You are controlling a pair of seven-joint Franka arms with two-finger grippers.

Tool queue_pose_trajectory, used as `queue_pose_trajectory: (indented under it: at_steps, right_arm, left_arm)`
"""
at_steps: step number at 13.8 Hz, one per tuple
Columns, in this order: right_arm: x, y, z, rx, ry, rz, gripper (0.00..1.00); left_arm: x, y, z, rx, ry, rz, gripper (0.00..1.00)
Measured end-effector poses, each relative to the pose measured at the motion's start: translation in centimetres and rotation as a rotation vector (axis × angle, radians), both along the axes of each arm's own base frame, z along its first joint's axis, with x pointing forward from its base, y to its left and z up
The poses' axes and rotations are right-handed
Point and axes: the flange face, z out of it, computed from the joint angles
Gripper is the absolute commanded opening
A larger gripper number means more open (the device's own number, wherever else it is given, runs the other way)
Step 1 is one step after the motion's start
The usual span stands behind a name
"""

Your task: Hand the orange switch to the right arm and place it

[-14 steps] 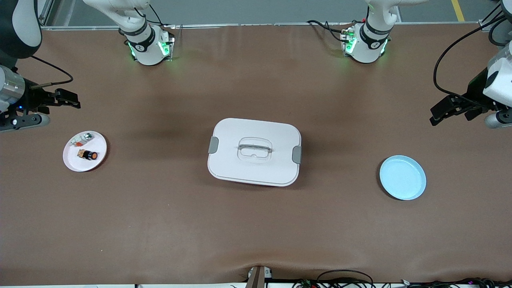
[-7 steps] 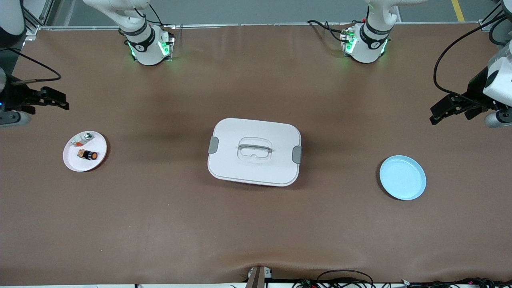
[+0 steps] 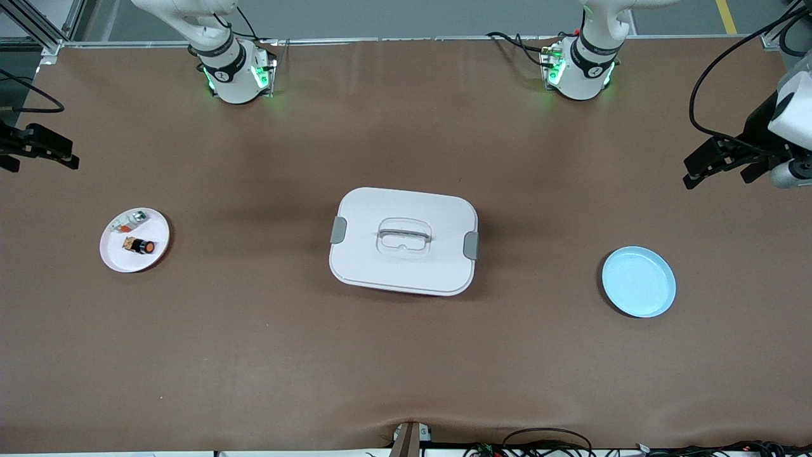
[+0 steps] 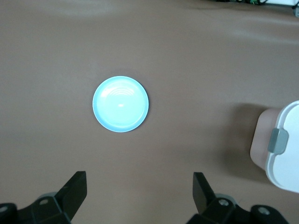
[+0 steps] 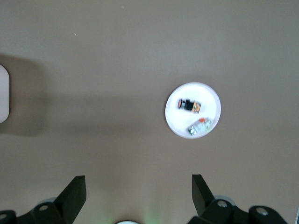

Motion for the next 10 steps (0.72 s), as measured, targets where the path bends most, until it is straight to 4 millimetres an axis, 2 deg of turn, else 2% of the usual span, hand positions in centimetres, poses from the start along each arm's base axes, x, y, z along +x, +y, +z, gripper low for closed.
queue_pose_trajectory:
  at_steps: [3, 10]
  right_arm:
    - [0.0, 1.2, -0.1, -0.006, 0.007, -0.042, 1.00]
    - [-0.9, 1.4, 1.6, 0.012, -0.003, -0.050, 1.00]
  left_arm:
    - [-0.7, 0.1, 0.5, 0.003, -0.002, -0.008, 1.00]
    - [-3.3, 0.1, 1.1, 0.010, -0.002, -0.009, 1.00]
